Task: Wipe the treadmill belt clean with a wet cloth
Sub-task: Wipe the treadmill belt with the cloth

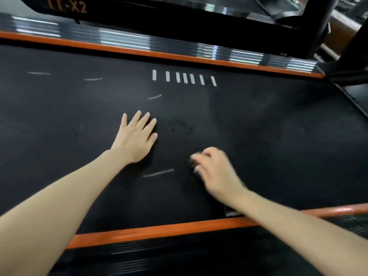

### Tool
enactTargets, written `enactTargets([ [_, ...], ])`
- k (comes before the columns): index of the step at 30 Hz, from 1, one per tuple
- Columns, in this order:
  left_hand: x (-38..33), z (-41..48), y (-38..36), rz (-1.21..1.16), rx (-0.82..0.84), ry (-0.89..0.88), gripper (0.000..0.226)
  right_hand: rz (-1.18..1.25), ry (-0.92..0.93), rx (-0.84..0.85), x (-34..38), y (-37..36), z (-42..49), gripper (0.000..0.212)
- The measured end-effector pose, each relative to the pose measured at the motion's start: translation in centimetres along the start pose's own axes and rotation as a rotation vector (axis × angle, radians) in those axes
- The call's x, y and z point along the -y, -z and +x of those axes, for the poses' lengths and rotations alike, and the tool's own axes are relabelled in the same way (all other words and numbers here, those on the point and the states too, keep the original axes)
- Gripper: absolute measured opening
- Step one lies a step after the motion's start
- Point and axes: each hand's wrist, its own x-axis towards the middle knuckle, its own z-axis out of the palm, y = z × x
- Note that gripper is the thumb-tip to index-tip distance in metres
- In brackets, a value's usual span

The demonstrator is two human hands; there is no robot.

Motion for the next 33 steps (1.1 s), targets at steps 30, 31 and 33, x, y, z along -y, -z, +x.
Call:
enactTargets([
  [30, 5.0, 11.5, -0.7, -0.136, -0.149, 0.166, 0.056, -0.026, -0.285, -0.187, -8.0, -3.7, 21.0, 0.029],
  [31, 5.1, 11.5, -0.7, -0.144, -0.155, 0.162, 0.058, -0.015, -0.223, -0.169, -6.9, -3.7, 20.3, 0.031],
  [33, 5.1, 11.5, -0.7, -0.16, -0.17, 0.158, 0.065, 0.046, -0.018, -0.117, -4.0, -3.8, 17.7, 0.036],
])
